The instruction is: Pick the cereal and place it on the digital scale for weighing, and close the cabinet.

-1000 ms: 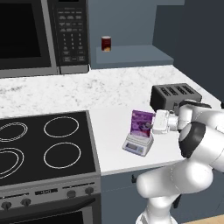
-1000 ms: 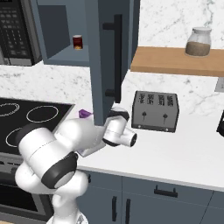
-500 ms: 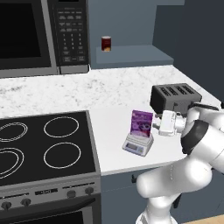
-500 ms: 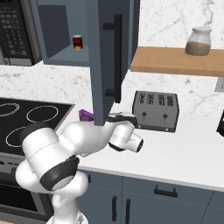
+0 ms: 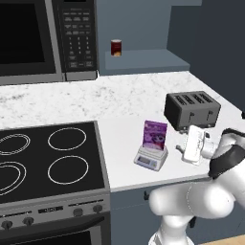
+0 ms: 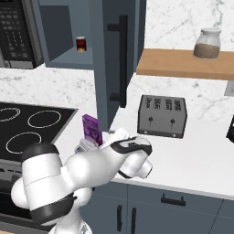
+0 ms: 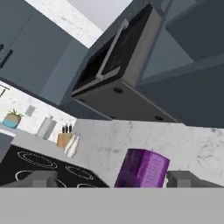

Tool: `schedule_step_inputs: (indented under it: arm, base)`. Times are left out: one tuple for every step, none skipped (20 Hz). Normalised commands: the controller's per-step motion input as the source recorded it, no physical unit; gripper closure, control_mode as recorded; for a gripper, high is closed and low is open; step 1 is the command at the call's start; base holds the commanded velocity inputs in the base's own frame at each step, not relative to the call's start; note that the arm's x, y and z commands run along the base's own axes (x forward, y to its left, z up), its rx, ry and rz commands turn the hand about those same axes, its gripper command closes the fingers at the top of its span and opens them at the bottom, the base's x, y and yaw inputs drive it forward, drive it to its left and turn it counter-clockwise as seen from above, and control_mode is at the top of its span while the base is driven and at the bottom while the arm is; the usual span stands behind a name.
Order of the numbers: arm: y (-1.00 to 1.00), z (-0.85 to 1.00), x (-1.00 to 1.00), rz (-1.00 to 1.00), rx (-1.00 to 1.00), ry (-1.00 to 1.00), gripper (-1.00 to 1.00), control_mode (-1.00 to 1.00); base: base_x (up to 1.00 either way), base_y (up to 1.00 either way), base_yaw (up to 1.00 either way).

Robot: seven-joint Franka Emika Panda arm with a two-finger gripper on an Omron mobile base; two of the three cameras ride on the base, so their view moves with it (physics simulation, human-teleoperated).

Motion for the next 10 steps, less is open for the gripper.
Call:
schedule_step_inputs:
  arm:
    - [0.00, 0.39, -0.75, 0.00, 0.00, -0.39, -1.00, -1.00]
    - [0.00, 0.44, -0.78, 0.00, 0.00, -0.37, -1.00, -1.00]
    - [-0.04, 0.53, -0.84, 0.00, 0.02, -0.39, -1.00, -1.00]
    - [-0.10, 0.61, -0.91, -0.02, 0.04, -0.43, -1.00, -1.00]
    - [-0.06, 0.53, -0.91, -0.03, 0.06, -0.40, -1.00, -1.00]
    - [-0.05, 0.55, -0.94, -0.03, 0.06, -0.39, -1.00, -1.00]
    - [-0.06, 0.50, -0.91, -0.03, 0.06, -0.36, -1.00, -1.00]
    - [-0.06, 0.46, -0.92, -0.02, 0.06, -0.33, -1.00, -1.00]
    - [-0.07, 0.33, -0.92, -0.02, 0.05, -0.27, -1.00, -1.00]
    - [-0.09, 0.24, -0.98, -0.01, 0.03, -0.27, -1.00, -1.00]
  base:
    - [0.00, 0.00, 0.00]
    - [0.00, 0.00, 0.00]
    - [0.00, 0.00, 0.00]
    - [0.00, 0.00, 0.00]
    - [0.00, 0.00, 0.00]
    - [0.00, 0.00, 0.00]
    - [0.00, 0.00, 0.00]
    - [0.00, 0.00, 0.00]
    - [0.00, 0.00, 0.00]
    - [0.00, 0.00, 0.00]
